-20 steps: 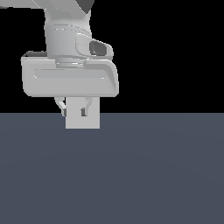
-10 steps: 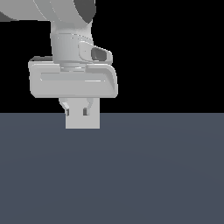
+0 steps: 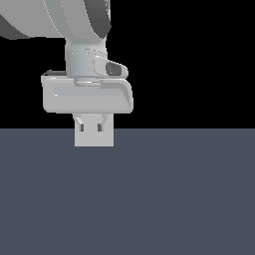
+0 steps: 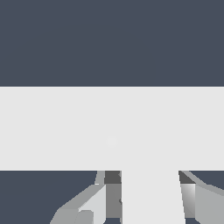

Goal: Plug the charger into the wall socket.

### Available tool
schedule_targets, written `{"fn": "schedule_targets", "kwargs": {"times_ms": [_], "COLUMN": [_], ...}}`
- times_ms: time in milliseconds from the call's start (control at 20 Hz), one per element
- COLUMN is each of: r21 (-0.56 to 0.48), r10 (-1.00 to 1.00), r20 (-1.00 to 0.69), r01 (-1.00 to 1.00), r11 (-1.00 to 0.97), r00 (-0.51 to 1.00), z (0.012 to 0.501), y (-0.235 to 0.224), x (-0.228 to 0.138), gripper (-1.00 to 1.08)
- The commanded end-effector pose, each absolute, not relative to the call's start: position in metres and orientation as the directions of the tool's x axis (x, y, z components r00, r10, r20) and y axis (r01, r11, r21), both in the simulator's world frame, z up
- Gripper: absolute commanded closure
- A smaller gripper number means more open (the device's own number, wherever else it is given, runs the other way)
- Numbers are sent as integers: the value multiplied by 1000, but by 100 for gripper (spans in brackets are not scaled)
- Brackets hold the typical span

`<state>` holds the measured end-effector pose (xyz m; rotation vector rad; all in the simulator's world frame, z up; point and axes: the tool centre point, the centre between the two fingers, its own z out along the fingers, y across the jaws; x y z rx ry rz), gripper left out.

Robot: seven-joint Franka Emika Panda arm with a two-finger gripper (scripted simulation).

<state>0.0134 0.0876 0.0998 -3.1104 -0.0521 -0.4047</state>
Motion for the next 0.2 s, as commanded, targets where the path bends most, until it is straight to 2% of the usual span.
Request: {"fn": "schedule_targets", "kwargs": {"times_ms": [0,150], "r21": [0,0], "r10": [33,33], "r20": [256,256], "r01": [34,34], "r11": [-999,-999], "r00": [966,966], "z": [100,100], "y": [88,88], "x": [16,15], "gripper": [108,108]}}
